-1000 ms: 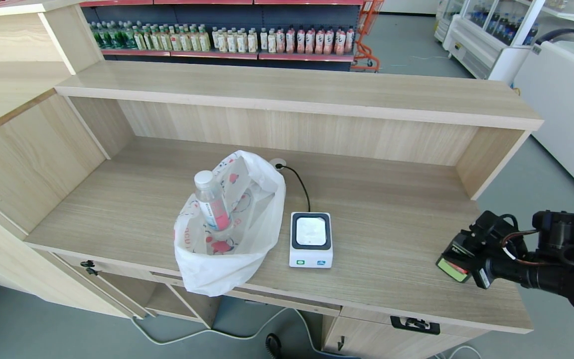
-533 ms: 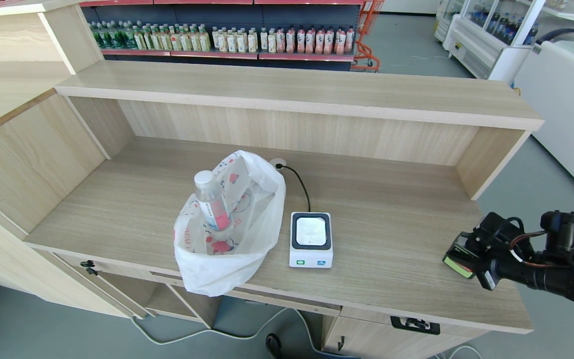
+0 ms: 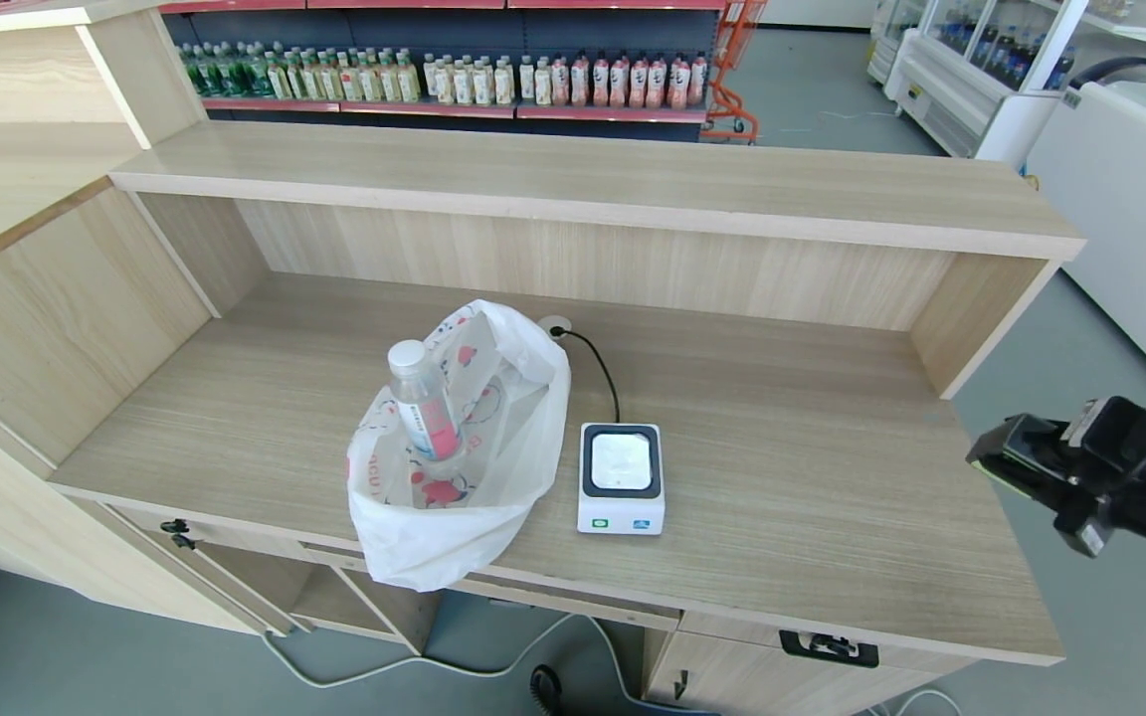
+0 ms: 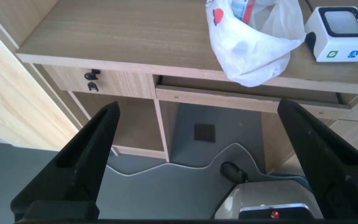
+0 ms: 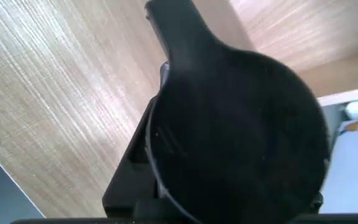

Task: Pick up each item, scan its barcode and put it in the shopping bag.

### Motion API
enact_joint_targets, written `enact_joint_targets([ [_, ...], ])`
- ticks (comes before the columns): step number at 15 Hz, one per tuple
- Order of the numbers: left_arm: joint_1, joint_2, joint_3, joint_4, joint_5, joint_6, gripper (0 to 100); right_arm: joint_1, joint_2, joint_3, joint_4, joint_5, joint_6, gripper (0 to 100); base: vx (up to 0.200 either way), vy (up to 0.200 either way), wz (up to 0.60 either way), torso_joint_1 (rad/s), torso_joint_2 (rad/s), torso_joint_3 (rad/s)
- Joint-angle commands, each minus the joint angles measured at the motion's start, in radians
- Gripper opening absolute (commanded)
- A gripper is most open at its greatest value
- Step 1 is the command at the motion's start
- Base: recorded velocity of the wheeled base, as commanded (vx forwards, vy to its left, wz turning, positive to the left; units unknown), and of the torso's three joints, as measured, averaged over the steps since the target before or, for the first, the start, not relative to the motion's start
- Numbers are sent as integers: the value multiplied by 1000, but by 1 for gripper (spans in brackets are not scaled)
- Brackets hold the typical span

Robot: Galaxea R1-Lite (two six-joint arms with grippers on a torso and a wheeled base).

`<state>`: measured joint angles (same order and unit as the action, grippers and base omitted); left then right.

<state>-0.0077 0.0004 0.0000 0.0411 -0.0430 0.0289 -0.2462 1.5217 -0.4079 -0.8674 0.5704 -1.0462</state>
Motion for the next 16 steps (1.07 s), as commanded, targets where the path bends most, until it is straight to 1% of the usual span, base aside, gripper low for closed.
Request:
enact_joint_targets([
  [1,0,0,0,0,0,0,100,53,-221,1,51,128,-147,0,0,0,0,0,0,0],
  [2,0,0,0,0,0,0,100,93,-259,-3,99,181,-224,0,0,0,0,0,0,0],
  [3,0,0,0,0,0,0,100,168,-299,0,131,206,-331,0,0,0,0,0,0,0],
  [5,0,0,0,0,0,0,100,311,-342,1,153,203,-497,0,0,0,0,0,0,0],
  [6,0,0,0,0,0,0,100,390,-362,-3,145,190,-606,0,0,0,0,0,0,0],
  [7,0,0,0,0,0,0,100,424,-373,-5,139,186,-658,0,0,0,0,0,0,0],
  [8,0,0,0,0,0,0,100,539,-399,0,84,189,-810,0,0,0,0,0,0,0],
  [9,0,0,0,0,0,0,100,631,-406,3,18,189,-928,0,0,0,0,0,0,0],
  [10,0,0,0,0,0,0,100,699,-405,3,-27,187,-1006,0,0,0,0,0,0,0],
  [11,0,0,0,0,0,0,100,831,-396,3,-108,187,-1131,0,0,0,0,0,0,0],
  [12,0,0,0,0,0,0,100,857,-394,4,-125,189,-1157,0,0,0,0,0,0,0],
  [13,0,0,0,0,0,0,100,924,-397,12,-170,192,-1282,0,0,0,0,0,0,0],
  [15,0,0,0,0,0,0,100,952,-417,15,-170,197,-1365,0,0,0,0,0,0,0],
  [16,0,0,0,0,0,0,100,1019,-410,1,-163,193,-1391,0,0,0,0,0,0,0],
])
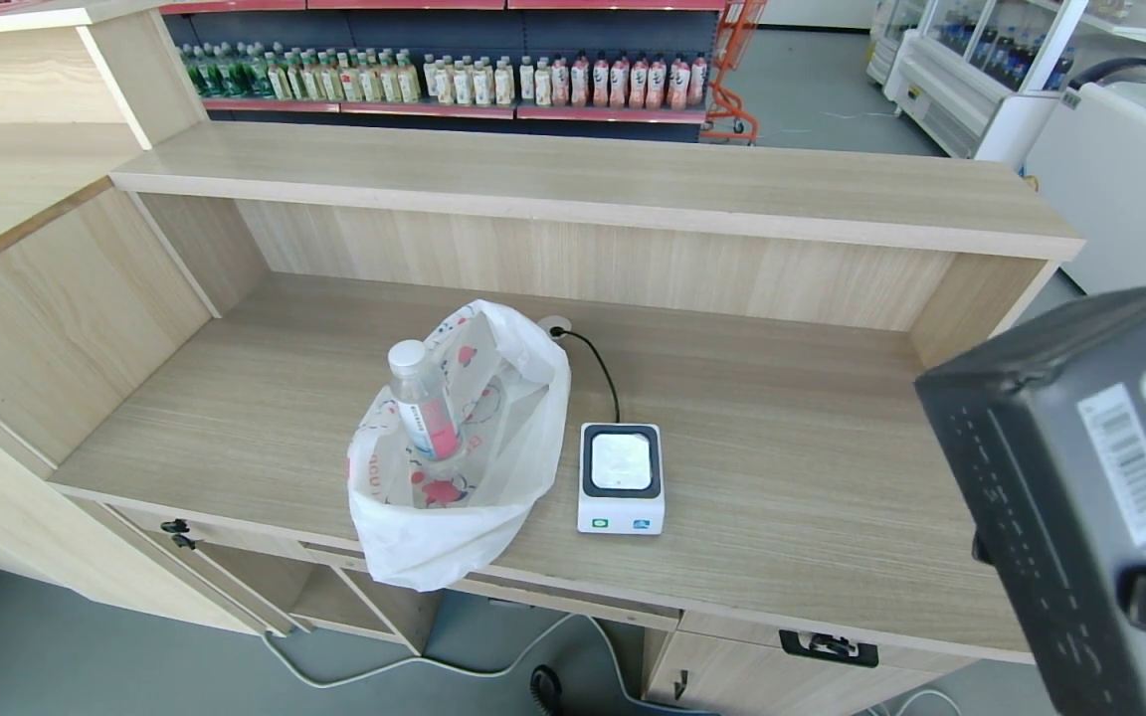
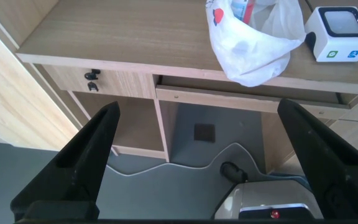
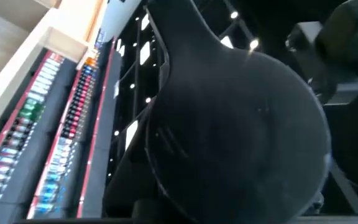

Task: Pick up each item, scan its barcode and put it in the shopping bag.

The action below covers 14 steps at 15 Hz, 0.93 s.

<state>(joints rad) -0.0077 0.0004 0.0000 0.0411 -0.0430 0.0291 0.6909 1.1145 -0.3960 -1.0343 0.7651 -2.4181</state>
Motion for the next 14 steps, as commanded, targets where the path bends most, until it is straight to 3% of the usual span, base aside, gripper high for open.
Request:
enact_joint_targets([
  [1,0,0,0,0,0,0,100,157,4,-20,3,-10,-42,0,0,0,0,0,0,0],
  [3,0,0,0,0,0,0,100,237,16,0,6,-49,-52,0,0,0,0,0,0,0],
  [14,0,0,0,0,0,0,100,213,-21,3,25,-50,-32,0,0,0,0,0,0,0],
])
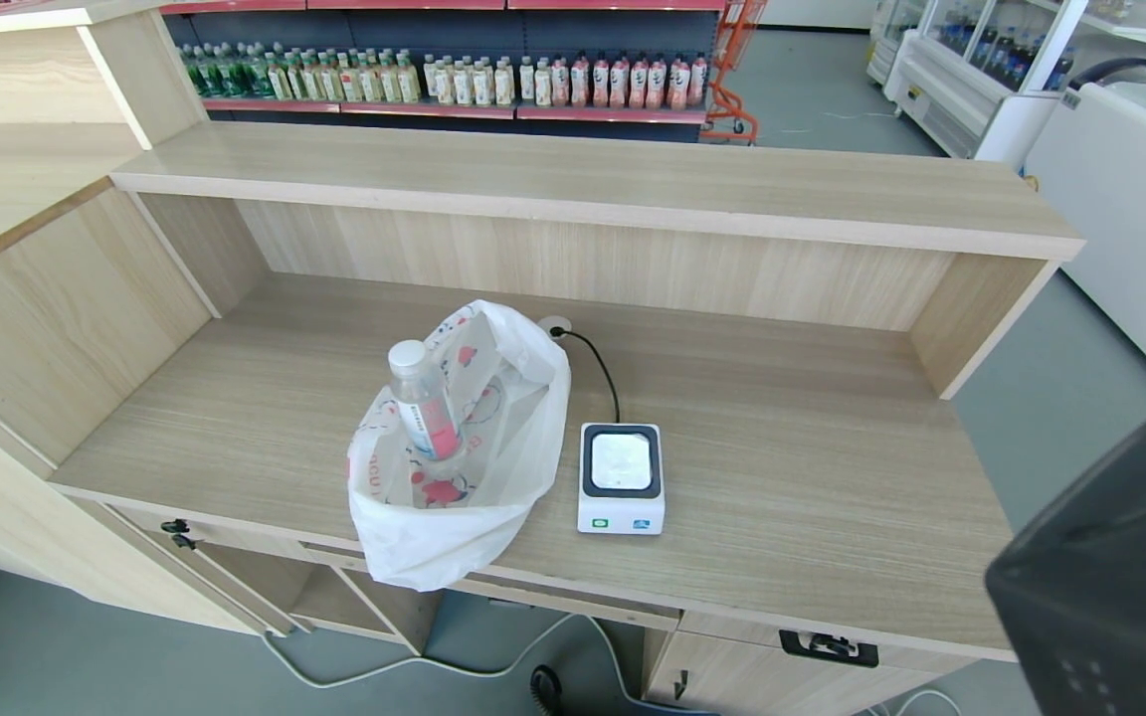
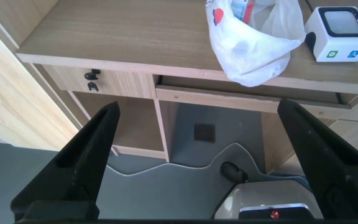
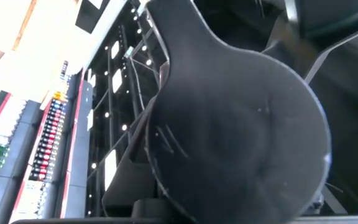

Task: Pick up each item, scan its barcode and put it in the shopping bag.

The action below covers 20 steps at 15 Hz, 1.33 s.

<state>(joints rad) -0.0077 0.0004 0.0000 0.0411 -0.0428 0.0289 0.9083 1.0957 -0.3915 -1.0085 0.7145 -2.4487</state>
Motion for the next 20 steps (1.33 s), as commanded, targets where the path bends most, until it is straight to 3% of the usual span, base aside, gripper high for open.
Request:
enact_joint_targets([
  [1,0,0,0,0,0,0,100,-9,1,-7,-5,0,7,0,0,0,0,0,0,0],
  [9,0,0,0,0,0,0,100,-68,35,-23,5,-4,28,0,0,0,0,0,0,0],
  [13,0,0,0,0,0,0,100,-97,56,-32,97,-43,30,0,0,0,0,0,0,0],
  [20,0,0,0,0,0,0,100,-94,65,-36,100,-40,37,0,0,0,0,0,0,0],
])
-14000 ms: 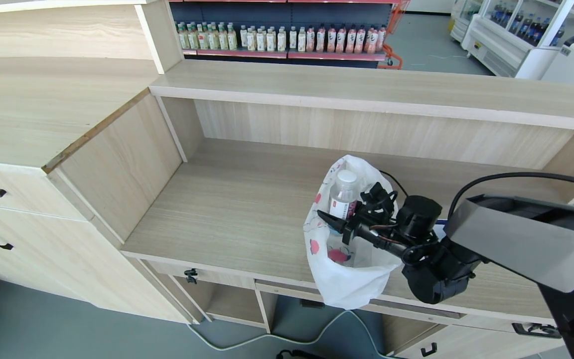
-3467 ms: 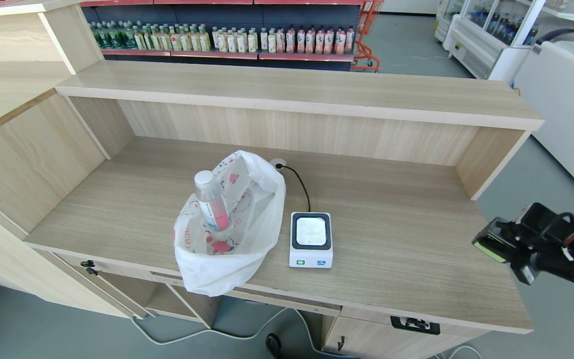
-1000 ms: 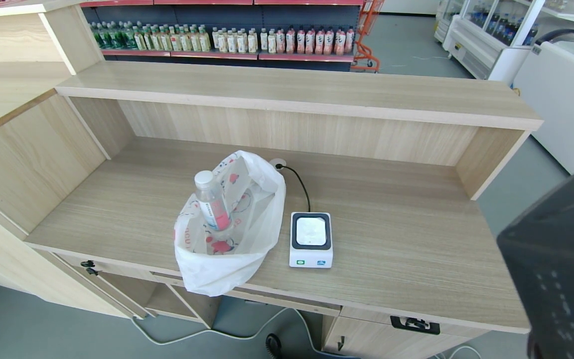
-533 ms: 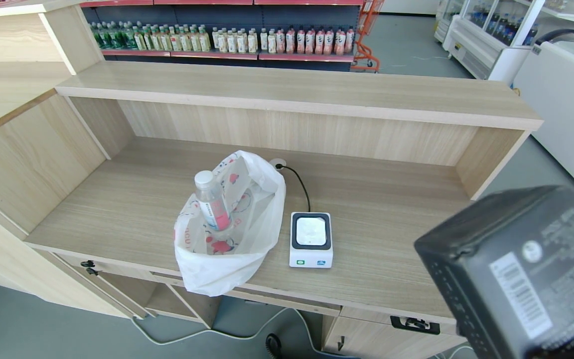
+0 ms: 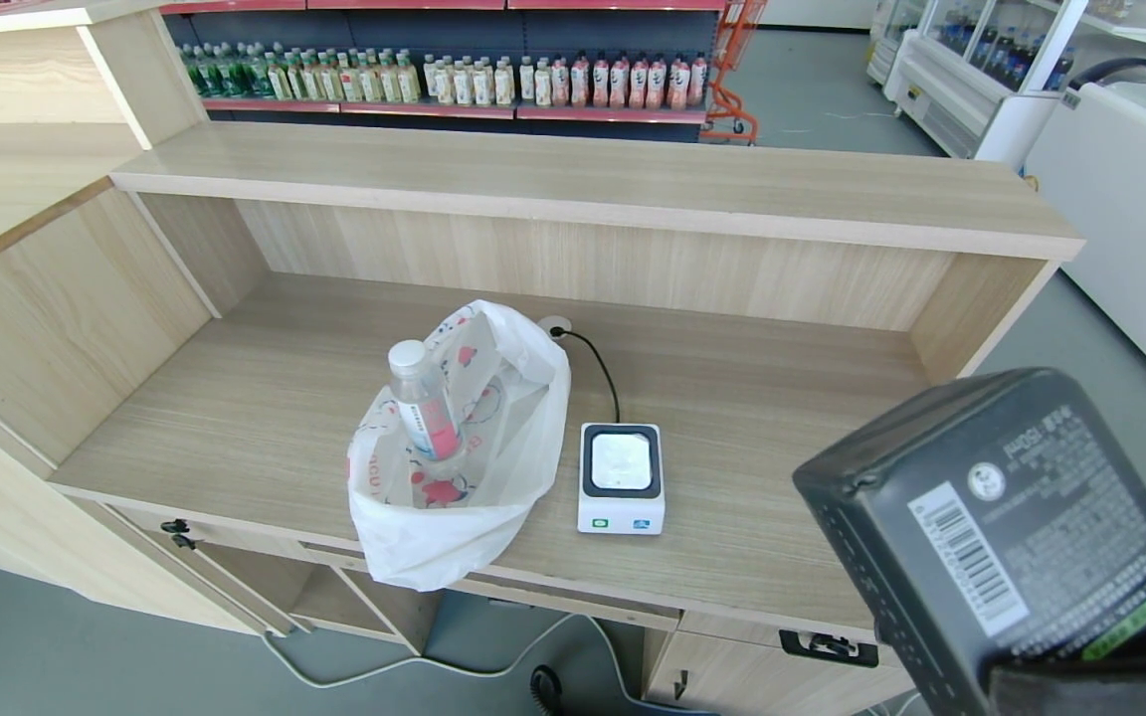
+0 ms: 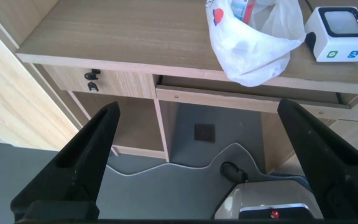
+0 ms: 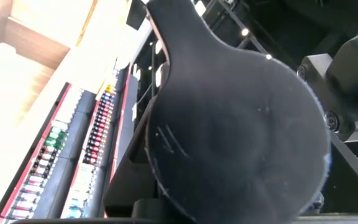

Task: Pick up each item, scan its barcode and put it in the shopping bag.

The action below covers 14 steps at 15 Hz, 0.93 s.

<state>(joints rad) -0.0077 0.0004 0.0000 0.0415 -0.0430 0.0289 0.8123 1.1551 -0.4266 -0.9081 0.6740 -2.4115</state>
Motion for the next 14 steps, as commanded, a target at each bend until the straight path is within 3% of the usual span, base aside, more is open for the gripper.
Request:
enact_joint_targets([
  [1,0,0,0,0,0,0,100,2,2,-1,0,2,3,0,0,0,0,0,0,0],
  [5,0,0,0,0,0,0,100,-1,-5,-1,3,10,46,0,0,0,0,0,0,0],
  [6,0,0,0,0,0,0,100,-9,-2,-12,25,-11,120,0,0,0,0,0,0,0],
  [8,0,0,0,0,0,0,100,-133,8,-80,164,-111,399,0,0,0,0,0,0,0],
  [9,0,0,0,0,0,0,100,-214,-18,-106,330,-243,736,0,0,0,0,0,0,0],
  [10,0,0,0,0,0,0,100,-288,-81,-115,433,-323,939,0,0,0,0,0,0,0],
  [11,0,0,0,0,0,0,100,-351,-107,-115,483,-341,1023,0,0,0,0,0,0,0],
  [12,0,0,0,0,0,0,100,-541,-141,-110,606,-318,1138,0,0,0,0,0,0,0],
  [14,0,0,0,0,0,0,100,-730,-172,-110,712,-255,1207,0,0,0,0,0,0,0],
])
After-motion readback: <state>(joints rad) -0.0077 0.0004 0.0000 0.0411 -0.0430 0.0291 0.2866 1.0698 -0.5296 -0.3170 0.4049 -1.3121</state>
